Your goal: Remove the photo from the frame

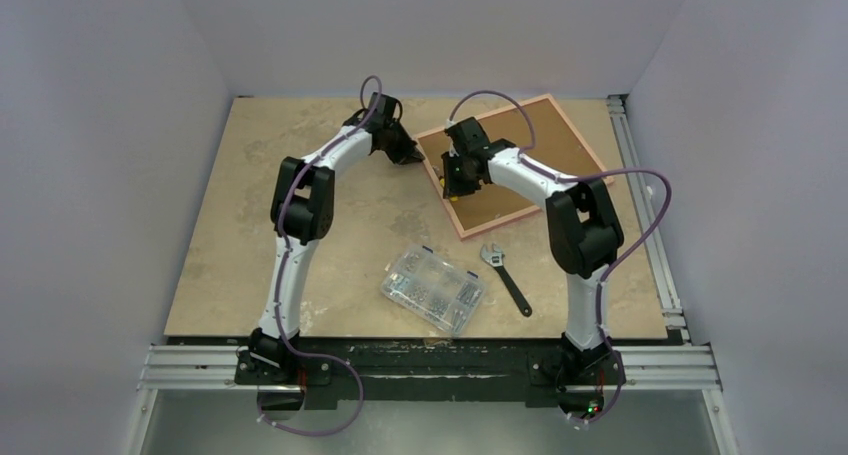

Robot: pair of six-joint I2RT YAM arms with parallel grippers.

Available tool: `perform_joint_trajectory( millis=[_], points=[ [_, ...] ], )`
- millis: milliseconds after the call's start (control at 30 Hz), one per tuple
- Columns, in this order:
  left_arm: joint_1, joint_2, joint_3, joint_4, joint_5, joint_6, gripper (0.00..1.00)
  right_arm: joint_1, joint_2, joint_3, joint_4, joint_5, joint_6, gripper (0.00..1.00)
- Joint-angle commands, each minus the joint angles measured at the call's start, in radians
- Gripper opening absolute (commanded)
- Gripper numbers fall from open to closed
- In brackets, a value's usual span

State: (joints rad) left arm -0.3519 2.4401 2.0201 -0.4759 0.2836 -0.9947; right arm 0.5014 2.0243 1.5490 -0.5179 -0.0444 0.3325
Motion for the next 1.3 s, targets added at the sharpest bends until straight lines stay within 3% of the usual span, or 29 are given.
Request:
perform_joint_trajectory(
  millis=[0, 233, 367, 467, 633, 900, 1033, 1267],
  points=[
    [0.0, -0.025, -0.035, -0.042, -0.009, 0.019, 0.05, -0.014, 0.016, 0.052, 0.14, 0.128, 0.118, 0.0],
    [0.018, -0.026, -0.039, -0.016, 0.065, 0.029, 0.11, -0.025, 0.063, 0.239, 0.08, 0.047, 0.151, 0.0],
    [0.025, -0.072, -0.069, 0.027, 0.114, 0.054, 0.26, -0.046, -0.001, 0.279, 0.008, 0.039, 0.147, 0.0],
    [0.023, -0.113, -0.084, 0.035, 0.13, 0.083, 0.42, -0.059, -0.102, 0.212, -0.038, 0.059, 0.118, 0.0],
    [-0.009, -0.214, -0.182, 0.072, 0.092, 0.107, 0.61, -0.06, -0.33, -0.058, -0.048, 0.137, 0.094, 0.0],
    [-0.121, -0.331, -0.281, -0.008, -0.027, 0.117, 0.64, -0.06, -0.62, -0.41, -0.05, 0.16, 0.125, 0.0],
    [-0.182, -0.374, -0.341, -0.062, -0.123, 0.078, 0.61, -0.061, -0.743, -0.512, -0.075, 0.189, 0.139, 0.0],
    [-0.256, -0.363, -0.379, -0.072, -0.139, 0.047, 0.6, -0.06, -0.934, -0.634, -0.129, 0.239, 0.162, 0.0]
  ],
)
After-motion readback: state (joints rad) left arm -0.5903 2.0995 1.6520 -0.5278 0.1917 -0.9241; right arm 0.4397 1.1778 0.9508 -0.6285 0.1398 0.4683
